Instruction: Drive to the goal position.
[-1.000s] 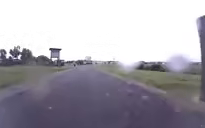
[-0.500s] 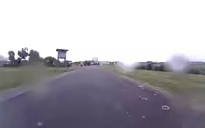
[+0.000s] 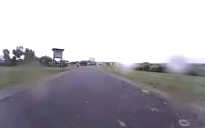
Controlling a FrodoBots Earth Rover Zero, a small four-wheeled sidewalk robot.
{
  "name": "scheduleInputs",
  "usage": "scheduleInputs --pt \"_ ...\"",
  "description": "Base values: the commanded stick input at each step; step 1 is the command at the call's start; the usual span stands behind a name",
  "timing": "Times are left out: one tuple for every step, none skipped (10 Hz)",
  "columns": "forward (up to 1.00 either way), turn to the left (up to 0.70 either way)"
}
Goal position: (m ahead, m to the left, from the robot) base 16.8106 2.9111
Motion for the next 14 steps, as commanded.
scheduleInputs --pt "1.0 0.03" --pt "1.0 0.07" --pt "1.0 0.11" --pt "1.0 0.18" --pt "1.0 0.25" --pt "1.0 0.32" --pt "1.0 0.39" --pt "1.0 0.4" --pt "1.0 0.4" --pt "1.0 0.4" --pt "1.0 0.4" --pt "1.0 0.36" --pt "1.0 0.29" --pt "1.0 0.21"
